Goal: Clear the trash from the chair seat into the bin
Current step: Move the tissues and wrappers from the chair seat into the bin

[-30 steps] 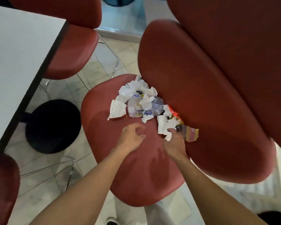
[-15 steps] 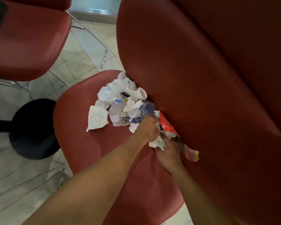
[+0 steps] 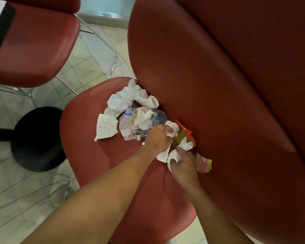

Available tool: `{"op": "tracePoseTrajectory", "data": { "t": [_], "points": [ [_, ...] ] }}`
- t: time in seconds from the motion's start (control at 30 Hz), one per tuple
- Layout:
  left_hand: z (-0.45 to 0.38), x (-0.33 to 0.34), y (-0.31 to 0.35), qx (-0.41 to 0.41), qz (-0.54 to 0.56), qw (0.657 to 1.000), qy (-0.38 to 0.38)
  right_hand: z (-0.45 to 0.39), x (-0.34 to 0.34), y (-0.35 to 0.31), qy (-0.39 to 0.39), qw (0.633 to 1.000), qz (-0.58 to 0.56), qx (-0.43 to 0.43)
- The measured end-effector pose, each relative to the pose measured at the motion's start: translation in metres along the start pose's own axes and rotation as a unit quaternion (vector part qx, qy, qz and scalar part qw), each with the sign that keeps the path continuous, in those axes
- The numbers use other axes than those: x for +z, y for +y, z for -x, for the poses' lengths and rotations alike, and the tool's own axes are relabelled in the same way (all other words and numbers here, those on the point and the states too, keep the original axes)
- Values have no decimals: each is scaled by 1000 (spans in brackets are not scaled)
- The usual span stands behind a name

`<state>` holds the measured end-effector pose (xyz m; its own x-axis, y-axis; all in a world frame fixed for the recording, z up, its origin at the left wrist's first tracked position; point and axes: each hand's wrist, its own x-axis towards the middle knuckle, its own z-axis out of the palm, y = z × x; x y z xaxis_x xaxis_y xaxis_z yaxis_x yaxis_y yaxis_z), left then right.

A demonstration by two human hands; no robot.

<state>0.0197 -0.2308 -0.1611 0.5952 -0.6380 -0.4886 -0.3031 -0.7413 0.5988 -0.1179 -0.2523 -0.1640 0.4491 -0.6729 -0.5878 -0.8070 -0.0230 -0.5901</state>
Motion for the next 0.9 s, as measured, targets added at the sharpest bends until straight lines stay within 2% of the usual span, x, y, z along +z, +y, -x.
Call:
{"op": "tracePoseTrajectory", "data": {
  "t": [0.27, 0.47, 0.63, 0.9],
  "points": [
    [76, -48, -16, 9, 92, 993, 68, 57, -18, -31, 30, 997, -13, -64],
    [165, -90, -35, -13, 69, 992, 100, 123, -15, -61, 13, 995, 12, -97],
    [241, -118, -65, -39, 79, 986, 138, 178, 8, -92, -16, 989, 21, -143],
    [363, -146, -141, -111, 123, 965, 202, 275, 81, -123, -88, 975, 43, -199]
  ]
}}
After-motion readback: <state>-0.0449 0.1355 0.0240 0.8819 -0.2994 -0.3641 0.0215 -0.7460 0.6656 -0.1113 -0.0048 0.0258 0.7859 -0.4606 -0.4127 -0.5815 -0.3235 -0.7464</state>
